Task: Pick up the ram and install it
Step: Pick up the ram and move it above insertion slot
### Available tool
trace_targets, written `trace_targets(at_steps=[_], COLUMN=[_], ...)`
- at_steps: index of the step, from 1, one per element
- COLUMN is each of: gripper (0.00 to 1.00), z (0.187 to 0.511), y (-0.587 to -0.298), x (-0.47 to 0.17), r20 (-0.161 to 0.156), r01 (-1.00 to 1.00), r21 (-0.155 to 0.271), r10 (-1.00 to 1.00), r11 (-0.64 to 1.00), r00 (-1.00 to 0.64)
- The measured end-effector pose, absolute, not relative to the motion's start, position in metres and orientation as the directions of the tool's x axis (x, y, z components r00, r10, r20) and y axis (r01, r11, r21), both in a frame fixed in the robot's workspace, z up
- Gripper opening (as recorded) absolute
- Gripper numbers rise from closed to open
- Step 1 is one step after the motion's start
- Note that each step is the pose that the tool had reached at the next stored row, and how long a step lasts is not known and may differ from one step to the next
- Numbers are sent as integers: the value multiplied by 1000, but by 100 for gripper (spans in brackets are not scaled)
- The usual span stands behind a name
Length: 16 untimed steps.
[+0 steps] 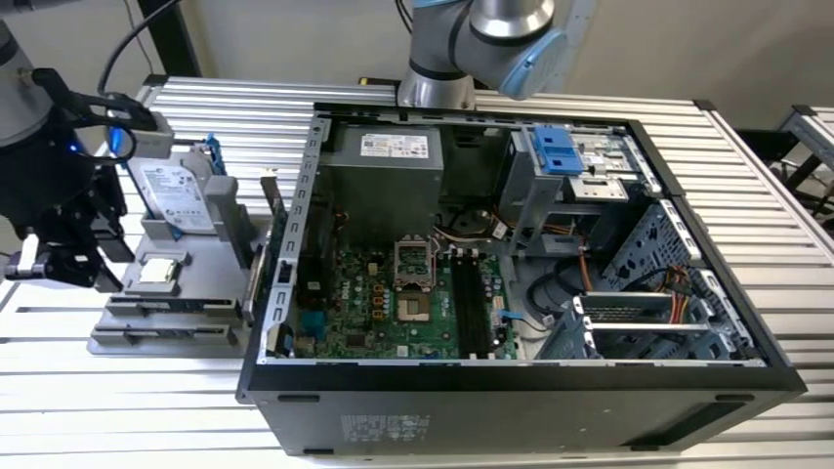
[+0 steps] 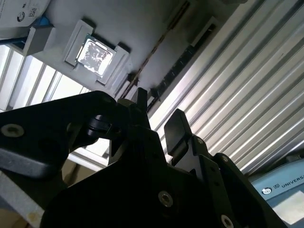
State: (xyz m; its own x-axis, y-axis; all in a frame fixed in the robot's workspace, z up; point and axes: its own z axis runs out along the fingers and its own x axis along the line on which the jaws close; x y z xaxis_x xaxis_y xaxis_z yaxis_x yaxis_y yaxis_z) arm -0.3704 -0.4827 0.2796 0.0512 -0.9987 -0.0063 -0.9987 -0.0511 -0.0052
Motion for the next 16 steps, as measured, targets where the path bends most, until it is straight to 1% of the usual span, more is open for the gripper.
trace_targets(at_steps=[10, 16], gripper=[100, 100], z=[262, 254], y=[-490, -499], x=[-370, -369], r20=[-7, -7], r01=[-999, -999], r21=[3, 3], r10=[-999, -999], r11=[-51, -51], r00=[51, 51])
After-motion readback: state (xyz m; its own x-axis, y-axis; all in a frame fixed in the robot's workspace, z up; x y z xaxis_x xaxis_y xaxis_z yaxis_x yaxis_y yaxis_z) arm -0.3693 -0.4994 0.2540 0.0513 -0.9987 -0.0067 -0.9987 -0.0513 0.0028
